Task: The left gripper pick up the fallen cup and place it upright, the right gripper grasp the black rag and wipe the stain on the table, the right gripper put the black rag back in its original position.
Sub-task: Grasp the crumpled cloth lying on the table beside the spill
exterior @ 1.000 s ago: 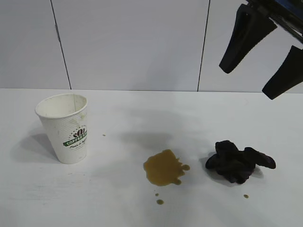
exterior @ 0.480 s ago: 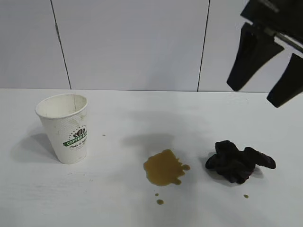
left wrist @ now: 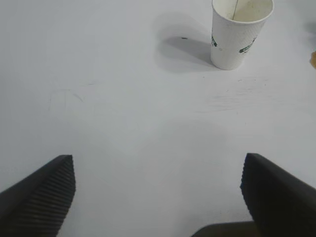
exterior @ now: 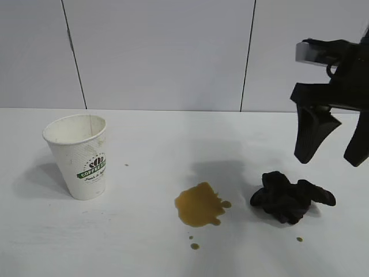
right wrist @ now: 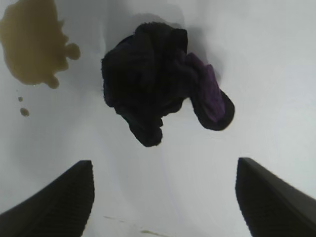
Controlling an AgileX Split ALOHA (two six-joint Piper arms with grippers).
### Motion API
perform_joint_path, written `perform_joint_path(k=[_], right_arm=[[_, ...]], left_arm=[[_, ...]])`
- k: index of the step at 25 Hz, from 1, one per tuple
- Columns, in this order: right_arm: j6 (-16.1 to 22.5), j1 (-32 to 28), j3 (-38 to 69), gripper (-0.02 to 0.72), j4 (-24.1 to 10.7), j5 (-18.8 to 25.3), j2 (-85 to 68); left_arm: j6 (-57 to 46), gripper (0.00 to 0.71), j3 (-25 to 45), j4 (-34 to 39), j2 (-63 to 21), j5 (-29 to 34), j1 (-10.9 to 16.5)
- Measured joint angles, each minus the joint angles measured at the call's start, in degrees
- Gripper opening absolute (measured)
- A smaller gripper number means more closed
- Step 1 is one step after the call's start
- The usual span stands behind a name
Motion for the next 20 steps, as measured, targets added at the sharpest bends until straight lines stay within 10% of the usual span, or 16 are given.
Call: perform_joint_path(k=[7,15,20], right_arm=[[7.3,5.3,-0.2,0.545,-7.9,-5.3,5.7],[9.4,5.3,-0.3,0.530,-9.0,-10.1,11.9],[10.5,5.3,-0.5,0.113,-9.4,-10.9,12.2]], left_arm=[[0.0,0.654,0.0,0.0,0.0,0.0,0.0],[0.0,0.654,0.0,0.0,0.0,0.0,0.0],[0.0,0.654,0.0,0.0,0.0,0.0,0.0]])
